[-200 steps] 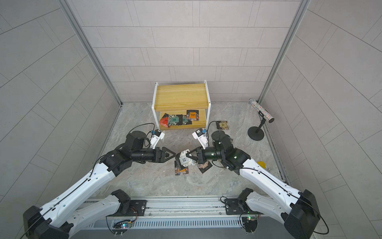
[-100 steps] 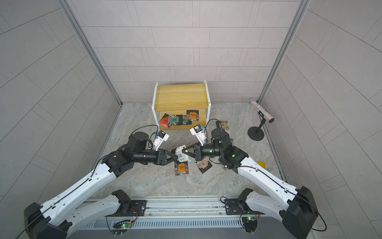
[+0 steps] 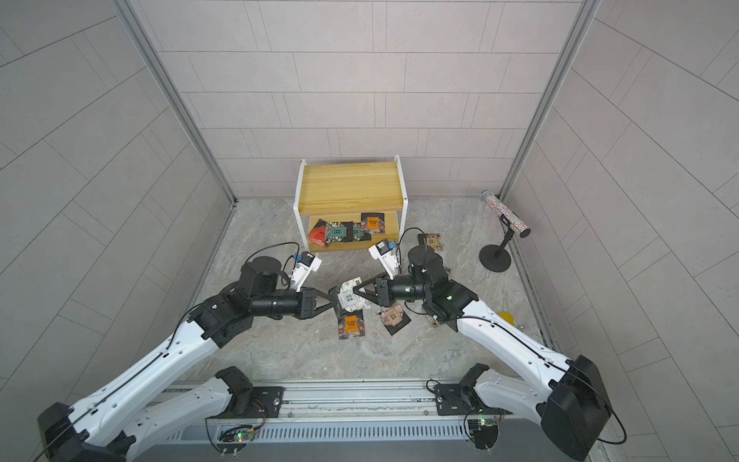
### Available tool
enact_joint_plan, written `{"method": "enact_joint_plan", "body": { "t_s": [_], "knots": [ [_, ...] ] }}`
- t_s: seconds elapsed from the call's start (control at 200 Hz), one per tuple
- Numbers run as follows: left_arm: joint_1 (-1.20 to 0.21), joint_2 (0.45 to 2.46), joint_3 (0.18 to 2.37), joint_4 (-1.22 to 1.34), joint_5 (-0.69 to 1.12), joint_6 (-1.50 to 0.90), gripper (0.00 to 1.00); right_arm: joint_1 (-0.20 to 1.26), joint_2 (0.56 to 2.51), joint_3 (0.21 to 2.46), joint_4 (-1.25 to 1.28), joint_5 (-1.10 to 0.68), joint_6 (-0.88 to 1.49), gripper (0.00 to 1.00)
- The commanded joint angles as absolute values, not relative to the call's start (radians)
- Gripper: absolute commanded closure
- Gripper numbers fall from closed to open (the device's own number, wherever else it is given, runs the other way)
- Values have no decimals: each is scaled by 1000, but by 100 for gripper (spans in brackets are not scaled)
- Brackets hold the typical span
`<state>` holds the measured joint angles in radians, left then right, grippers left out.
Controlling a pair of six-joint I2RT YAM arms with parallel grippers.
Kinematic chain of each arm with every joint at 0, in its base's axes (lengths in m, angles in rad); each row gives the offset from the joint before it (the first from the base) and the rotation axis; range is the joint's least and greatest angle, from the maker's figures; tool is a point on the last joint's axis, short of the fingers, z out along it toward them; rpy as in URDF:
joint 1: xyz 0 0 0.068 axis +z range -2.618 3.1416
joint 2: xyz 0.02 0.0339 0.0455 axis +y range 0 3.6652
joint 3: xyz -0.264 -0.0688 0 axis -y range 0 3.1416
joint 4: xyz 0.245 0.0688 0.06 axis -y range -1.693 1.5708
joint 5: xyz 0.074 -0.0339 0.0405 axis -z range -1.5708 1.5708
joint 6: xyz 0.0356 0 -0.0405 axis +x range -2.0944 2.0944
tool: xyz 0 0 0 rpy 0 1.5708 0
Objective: Remove the tea bags from the shelf
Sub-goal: Place the tea bag at the center of the board.
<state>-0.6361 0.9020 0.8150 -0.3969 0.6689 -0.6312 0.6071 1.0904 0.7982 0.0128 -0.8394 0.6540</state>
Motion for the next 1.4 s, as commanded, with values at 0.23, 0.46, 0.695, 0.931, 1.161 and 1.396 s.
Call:
{"method": "enact_joint_plan", "body": {
  "t_s": [0.23,0.46,0.695,0.931,1.161,1.396],
  "knots": [
    [-612,872,804,-571,457,-631,100,488,1028,782,-125,-725,582,48],
    [-539,851,731,-708,292,-700,100,396,941,723,-212,-627,549,47],
    [-463,842,589,-651,250,-793,100,374,924,688,-239,-591,526,47],
    [-445,898,502,-566,265,-825,100,373,919,666,-239,-576,522,47],
    [-441,975,471,-586,252,-848,100,371,913,647,-239,-568,523,47],
    [-439,1036,481,-607,266,-831,83,371,910,637,-237,-554,522,47]
  ]
}}
